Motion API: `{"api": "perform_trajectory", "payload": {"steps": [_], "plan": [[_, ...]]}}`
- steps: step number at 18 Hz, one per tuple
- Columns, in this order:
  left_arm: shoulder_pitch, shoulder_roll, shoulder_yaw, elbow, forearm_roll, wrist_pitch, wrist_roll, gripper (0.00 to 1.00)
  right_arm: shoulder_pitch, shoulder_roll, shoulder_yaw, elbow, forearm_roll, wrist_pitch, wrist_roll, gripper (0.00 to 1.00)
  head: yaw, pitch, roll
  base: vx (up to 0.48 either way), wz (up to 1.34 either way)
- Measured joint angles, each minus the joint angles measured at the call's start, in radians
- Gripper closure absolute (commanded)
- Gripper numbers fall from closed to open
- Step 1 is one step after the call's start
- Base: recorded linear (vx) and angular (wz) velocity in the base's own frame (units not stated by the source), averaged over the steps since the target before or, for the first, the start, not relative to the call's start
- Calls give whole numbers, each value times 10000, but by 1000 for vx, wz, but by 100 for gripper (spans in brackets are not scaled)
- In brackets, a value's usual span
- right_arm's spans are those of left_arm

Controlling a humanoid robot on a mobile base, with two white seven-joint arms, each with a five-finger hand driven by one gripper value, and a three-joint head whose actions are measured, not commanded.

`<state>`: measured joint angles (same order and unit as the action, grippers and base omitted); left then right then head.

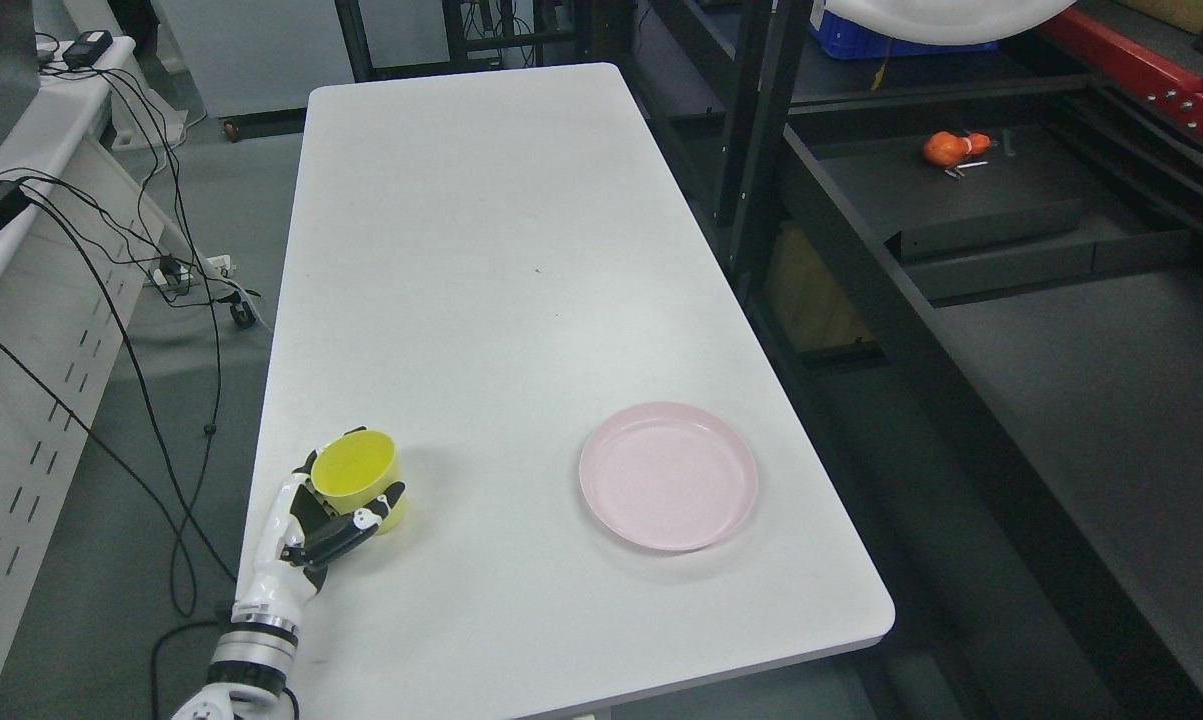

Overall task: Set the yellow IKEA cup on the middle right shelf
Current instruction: 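Close the left hand around the yellow cup, then lift the yellow cup off the table with the left hand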

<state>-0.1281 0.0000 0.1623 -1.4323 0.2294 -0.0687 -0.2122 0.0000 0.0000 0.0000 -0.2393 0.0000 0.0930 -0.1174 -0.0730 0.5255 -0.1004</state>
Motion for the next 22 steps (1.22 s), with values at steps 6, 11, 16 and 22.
{"api": "perform_trajectory", "payload": {"steps": [6,11,16,22], "plan": [[158,0,233,-1158,714,-361,-91,99,0,0,0,0,0,0,0,1,0,0,0,-13,12],[236,0,302,-1998,967,-523,-155,99,-1,0,0,0,0,0,0,1,0,0,0,-51,6],[270,0,336,-2580,1078,-660,-369,98,-1,0,0,0,0,0,0,1,0,0,0,-102,0],[302,0,348,-2899,1106,-688,-376,97,-1,0,0,0,0,0,0,1,0,0,0,-150,-6]]}}
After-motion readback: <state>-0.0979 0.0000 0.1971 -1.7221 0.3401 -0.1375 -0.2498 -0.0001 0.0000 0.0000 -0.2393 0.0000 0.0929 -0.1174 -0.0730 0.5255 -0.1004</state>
